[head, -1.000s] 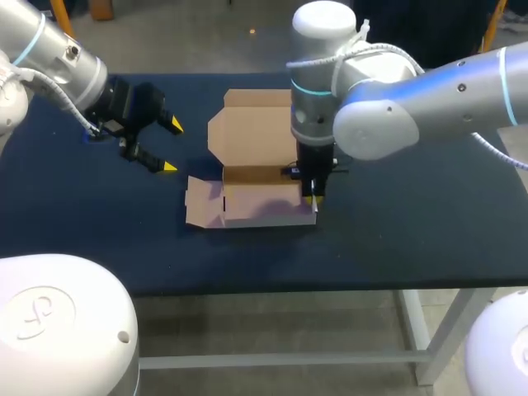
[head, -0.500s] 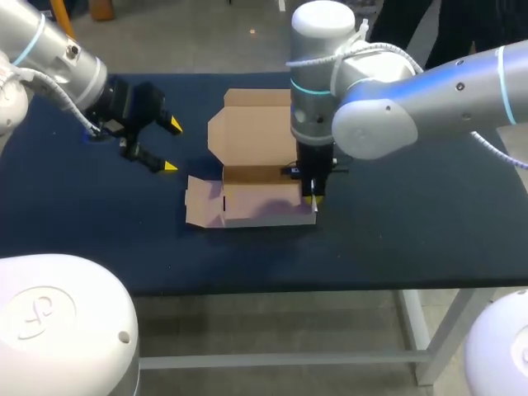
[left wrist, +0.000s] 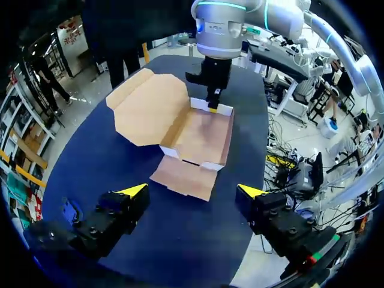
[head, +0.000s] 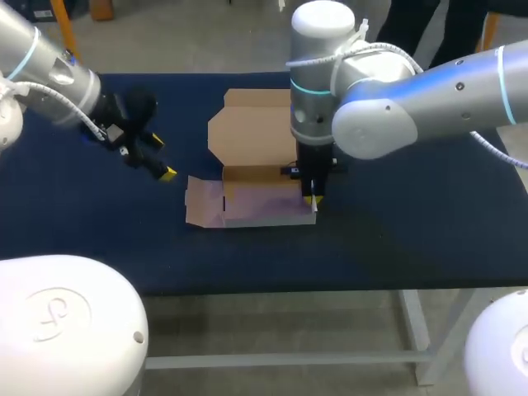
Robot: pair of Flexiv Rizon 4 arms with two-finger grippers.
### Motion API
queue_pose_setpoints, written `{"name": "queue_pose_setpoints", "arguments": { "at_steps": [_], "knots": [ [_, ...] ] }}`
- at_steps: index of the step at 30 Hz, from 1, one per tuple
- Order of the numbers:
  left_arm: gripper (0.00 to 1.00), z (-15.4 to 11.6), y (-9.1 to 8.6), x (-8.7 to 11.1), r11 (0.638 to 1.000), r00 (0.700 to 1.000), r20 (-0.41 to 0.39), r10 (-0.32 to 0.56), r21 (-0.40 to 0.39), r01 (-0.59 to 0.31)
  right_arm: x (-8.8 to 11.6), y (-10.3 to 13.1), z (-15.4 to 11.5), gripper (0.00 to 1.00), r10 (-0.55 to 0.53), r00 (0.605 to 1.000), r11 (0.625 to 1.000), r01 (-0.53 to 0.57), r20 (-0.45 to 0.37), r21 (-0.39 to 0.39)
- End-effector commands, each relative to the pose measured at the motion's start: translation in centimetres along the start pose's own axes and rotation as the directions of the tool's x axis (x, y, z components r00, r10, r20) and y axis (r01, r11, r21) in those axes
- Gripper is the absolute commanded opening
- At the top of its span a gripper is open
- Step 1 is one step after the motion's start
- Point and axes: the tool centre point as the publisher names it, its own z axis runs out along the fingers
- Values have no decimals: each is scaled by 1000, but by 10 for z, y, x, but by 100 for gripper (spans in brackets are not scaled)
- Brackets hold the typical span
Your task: Assemble the packaging by folding the flat box into shape, placing the metal phone stand inside, and closing the box properly
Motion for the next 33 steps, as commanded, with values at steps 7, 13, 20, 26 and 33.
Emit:
{"name": "queue_pose_setpoints", "arguments": {
  "at_steps": [7, 13, 20, 26, 33],
  "knots": [
    [100, 24, 10, 6, 681, 680, -36, -732, -19, 732, 1, 2, 2, 0, -1, 1000, 1000, 1, 3, 7],
    [100, 28, 8, 3, 678, 680, 88, -728, -63, 733, 1, 2, 2, 0, -1, 1000, 1000, 1, 3, 7],
    [100, 28, 8, 3, 678, 680, 88, -728, -63, 733, 1, 2, 2, 0, -1, 1000, 1000, 1, 3, 7],
    [100, 32, 9, -2, 563, 564, 52, -824, -46, 825, 1, 2, 2, 0, -1, 1000, 1000, 1, 3, 7],
    [100, 50, 24, -4, 494, 494, -52, -868, 0, 869, 1, 2, 2, 0, -1, 1000, 1000, 1, 3, 7]
  ]
}}
